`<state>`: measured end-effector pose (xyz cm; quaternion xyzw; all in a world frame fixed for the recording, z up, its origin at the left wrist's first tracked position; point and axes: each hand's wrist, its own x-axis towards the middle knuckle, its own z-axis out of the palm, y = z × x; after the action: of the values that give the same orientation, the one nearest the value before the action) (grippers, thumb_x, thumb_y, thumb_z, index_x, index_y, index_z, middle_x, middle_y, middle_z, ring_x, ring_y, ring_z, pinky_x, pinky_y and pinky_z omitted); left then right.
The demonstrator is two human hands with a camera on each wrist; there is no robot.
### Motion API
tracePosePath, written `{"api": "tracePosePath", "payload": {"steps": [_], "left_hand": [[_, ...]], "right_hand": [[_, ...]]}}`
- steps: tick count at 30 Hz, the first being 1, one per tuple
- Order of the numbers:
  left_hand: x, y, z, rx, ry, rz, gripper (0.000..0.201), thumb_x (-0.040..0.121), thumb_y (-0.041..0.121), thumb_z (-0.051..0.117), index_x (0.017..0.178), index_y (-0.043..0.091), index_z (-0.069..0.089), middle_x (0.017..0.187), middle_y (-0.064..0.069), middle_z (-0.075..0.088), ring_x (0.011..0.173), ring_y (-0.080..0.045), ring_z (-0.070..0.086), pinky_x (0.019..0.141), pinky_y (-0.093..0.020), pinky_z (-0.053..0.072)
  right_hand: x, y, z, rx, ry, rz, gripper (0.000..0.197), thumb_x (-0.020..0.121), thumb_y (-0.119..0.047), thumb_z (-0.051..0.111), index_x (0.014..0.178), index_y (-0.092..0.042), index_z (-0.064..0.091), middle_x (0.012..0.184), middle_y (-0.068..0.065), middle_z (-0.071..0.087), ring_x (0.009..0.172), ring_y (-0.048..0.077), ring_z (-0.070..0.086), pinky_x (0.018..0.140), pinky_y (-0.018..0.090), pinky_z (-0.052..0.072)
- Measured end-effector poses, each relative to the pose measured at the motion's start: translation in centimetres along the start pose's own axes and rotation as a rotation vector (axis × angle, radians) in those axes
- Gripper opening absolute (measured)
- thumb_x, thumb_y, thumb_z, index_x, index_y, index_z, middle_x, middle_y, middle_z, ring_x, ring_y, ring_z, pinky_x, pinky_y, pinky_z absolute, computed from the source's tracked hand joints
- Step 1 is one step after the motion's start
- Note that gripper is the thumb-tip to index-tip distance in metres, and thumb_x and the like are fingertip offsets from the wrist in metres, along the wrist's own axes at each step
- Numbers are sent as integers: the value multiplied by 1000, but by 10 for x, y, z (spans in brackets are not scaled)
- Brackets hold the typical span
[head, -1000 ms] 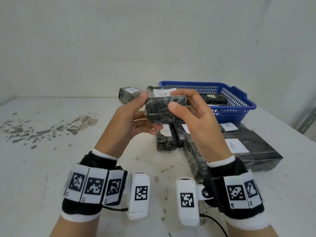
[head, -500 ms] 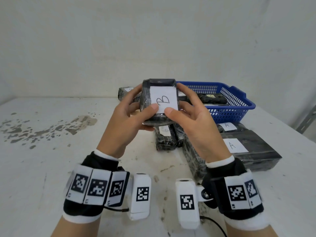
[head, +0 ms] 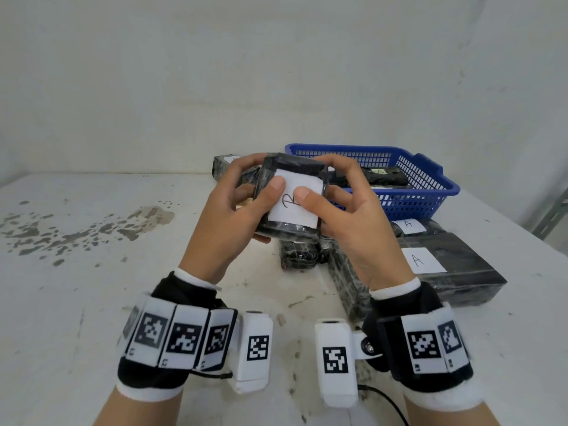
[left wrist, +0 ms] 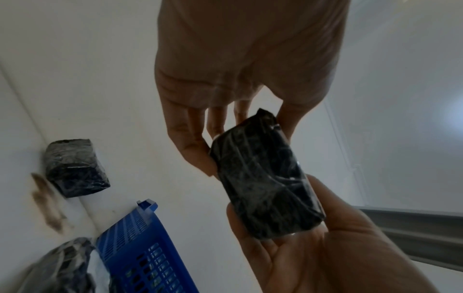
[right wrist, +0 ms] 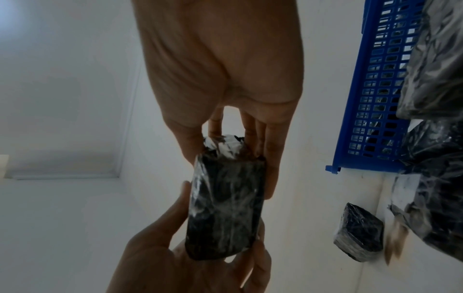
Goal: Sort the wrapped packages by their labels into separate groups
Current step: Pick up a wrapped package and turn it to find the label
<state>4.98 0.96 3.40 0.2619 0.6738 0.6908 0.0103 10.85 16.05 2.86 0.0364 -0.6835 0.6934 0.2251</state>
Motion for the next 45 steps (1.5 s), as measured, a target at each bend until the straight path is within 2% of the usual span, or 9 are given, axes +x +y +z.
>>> {"api": "tracePosePath", "payload": {"steps": [5,13,18,22,25,30,35,41,45], "left_hand": [[-1,0,1,-10,7,13,41,84,40,62,122,29,54,103,-12,71,80,-15,70,53,-27,53],[0,-2,2,14,28,14,44,80,47,64,120,31,56,96,-7,72,84,-15,69,68,-27,57],[3,-1,1,-123,14,-173,49,84,22,70,121,12,40,102,-14,70,71,-16,70,66,-37,62],[2,0,-3,-47,116,-79,37,85,37,67,111,16,50,88,-7,74,68,-13,67,63,-37,60],[3,0,-7,-4,92,-31,39,82,46,71,112,24,59,98,-6,74,82,-13,69,67,-29,57],[4,-4,-11,14,28,17,47,86,14,70,129,26,57,103,-2,74,90,-12,70,69,-17,53],[4,-5,-11,17,1,27,41,88,16,68,125,30,58,113,0,68,104,-17,65,65,-25,57],[3,0,-6,-7,9,9,27,87,38,62,112,29,62,105,-7,69,98,-23,67,61,-33,58],[7,3,-4,61,13,47,16,92,29,61,108,29,64,103,-4,69,98,-23,66,60,-33,57]], "right_hand": [[-1,-1,-1,-14,2,-1,27,88,-16,73,106,-29,59,98,12,76,88,27,76,74,51,62],[0,-2,0,27,44,-17,17,91,-12,70,95,-20,55,91,17,69,76,27,70,59,40,61],[4,1,-3,73,135,-10,15,94,-7,64,91,-14,51,93,13,65,79,15,68,67,39,62],[5,3,-11,-29,67,-7,17,91,-7,68,99,-18,58,90,2,71,79,10,65,72,24,55],[5,5,-13,-69,-1,-12,44,92,-7,68,127,-30,55,102,5,75,86,15,68,75,27,57],[3,4,-15,-121,-95,-8,66,90,-17,73,141,-50,47,123,6,68,95,27,70,75,32,57],[4,5,-14,-135,-65,8,57,88,-17,75,133,-44,54,111,1,71,93,32,71,73,37,59],[3,0,-12,-110,-13,9,33,91,-16,71,116,-35,59,93,5,73,80,27,71,60,39,60],[3,-9,-13,-123,0,41,17,93,-22,69,104,-30,60,88,11,73,77,46,65,54,40,61]]}}
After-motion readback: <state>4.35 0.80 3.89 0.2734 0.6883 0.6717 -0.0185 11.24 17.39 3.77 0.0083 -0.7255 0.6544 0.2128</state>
